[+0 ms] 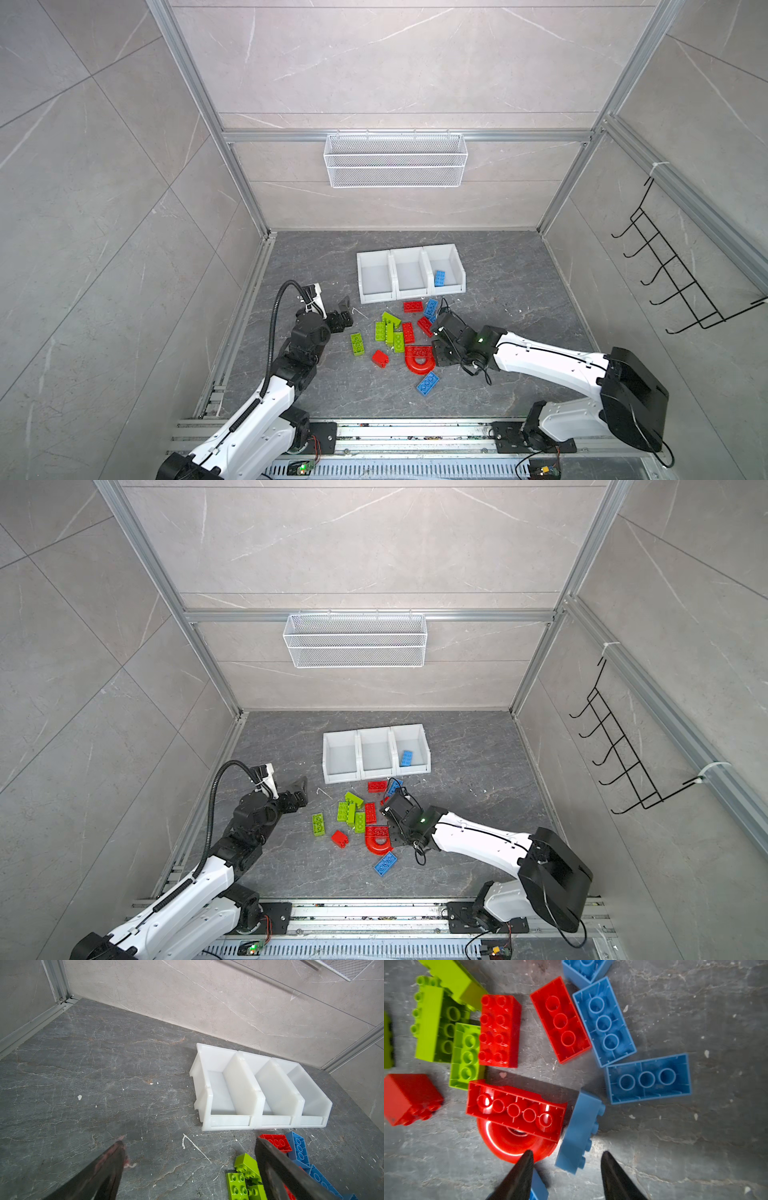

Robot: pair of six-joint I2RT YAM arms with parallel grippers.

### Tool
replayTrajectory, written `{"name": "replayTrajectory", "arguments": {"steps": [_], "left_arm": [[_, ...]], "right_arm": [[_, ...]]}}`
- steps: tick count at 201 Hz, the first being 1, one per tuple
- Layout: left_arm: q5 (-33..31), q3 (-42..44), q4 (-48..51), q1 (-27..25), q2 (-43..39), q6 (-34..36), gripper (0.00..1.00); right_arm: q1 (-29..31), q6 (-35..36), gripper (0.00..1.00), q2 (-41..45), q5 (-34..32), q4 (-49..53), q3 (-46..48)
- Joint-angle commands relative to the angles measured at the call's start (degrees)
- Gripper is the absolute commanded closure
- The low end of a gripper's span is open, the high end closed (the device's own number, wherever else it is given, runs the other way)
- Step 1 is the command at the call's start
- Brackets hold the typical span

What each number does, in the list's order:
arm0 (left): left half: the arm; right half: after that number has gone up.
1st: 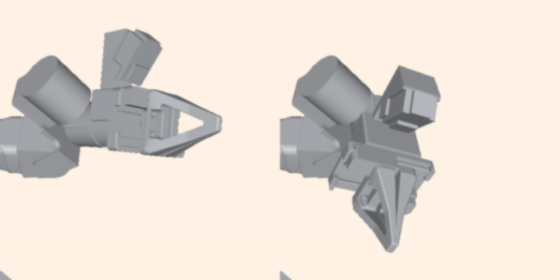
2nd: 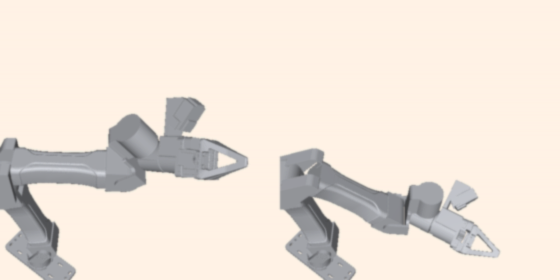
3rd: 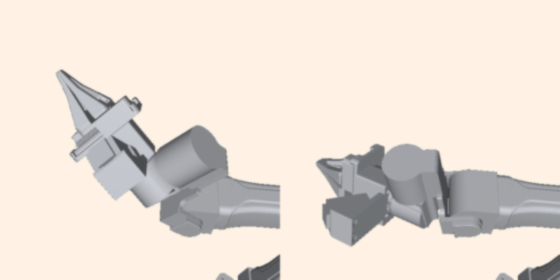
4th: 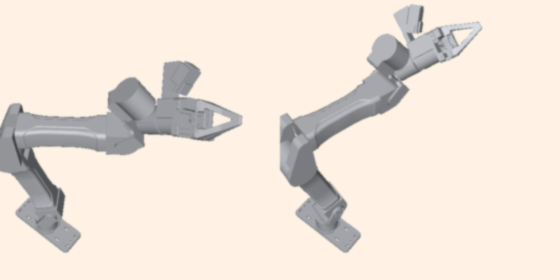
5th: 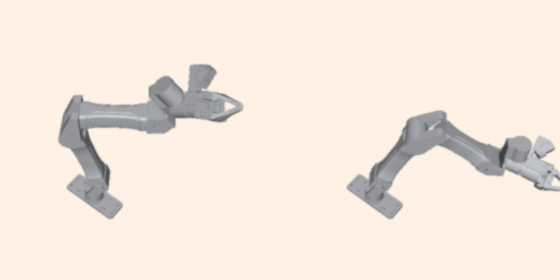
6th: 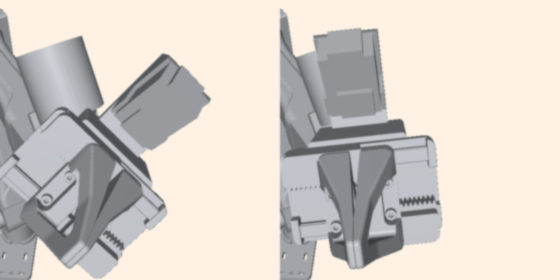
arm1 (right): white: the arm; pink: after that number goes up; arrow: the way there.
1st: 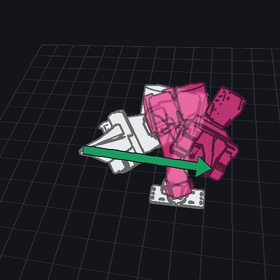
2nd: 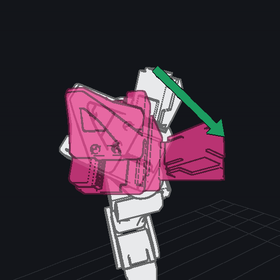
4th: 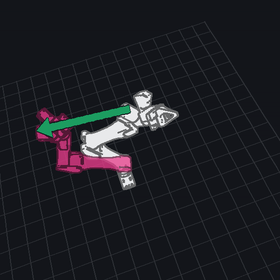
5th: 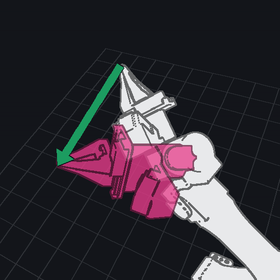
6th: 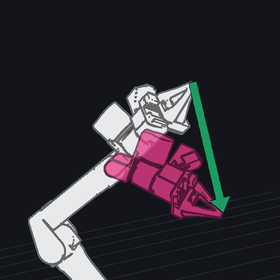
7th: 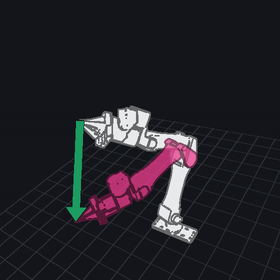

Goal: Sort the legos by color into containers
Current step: 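Return the right gripper to the pile and grasp another blue brick, then carry the blue brick into the bin compartment nearest the right arm and release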

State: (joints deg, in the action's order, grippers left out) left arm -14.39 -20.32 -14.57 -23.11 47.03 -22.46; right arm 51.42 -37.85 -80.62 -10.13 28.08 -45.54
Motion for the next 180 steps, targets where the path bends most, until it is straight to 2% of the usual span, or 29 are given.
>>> {"name": "replayTrajectory", "arguments": {"steps": [1, 28, 52, 68, 118, 180], "left_arm": [[0.35, 0.41, -2.66, 0.10, -0.20, -0.02, 0.01], [0.45, -0.56, -1.40, 0.08, 0.78, -0.13, 0.01], [-0.01, -0.12, -1.69, 0.11, 0.20, 0.22, 0.01], [-0.78, -0.17, -1.22, 0.09, -0.31, 0.81, 0.01], [-1.27, -0.08, -0.19, 0.09, -2.28, 0.98, 0.01], [-0.06, -0.39, -0.64, 0.09, -1.24, 0.74, 0.00]], "right_arm": [[0.24, -1.89, 0.45, -1.59, -2.34, -1.15, 1.01], [0.10, -2.75, 0.47, -2.16, -3.43, -2.67, 3.32], [0.05, -2.92, 0.49, -2.70, -1.04, -6.07, 5.03], [0.06, -3.25, 0.55, -2.70, -0.52, -7.92, 5.99], [0.05, -2.83, 0.59, -2.17, -1.46, -8.18, 6.38], [0.05, -2.91, 0.70, -0.62, -2.90, -5.40, 5.99]]}}
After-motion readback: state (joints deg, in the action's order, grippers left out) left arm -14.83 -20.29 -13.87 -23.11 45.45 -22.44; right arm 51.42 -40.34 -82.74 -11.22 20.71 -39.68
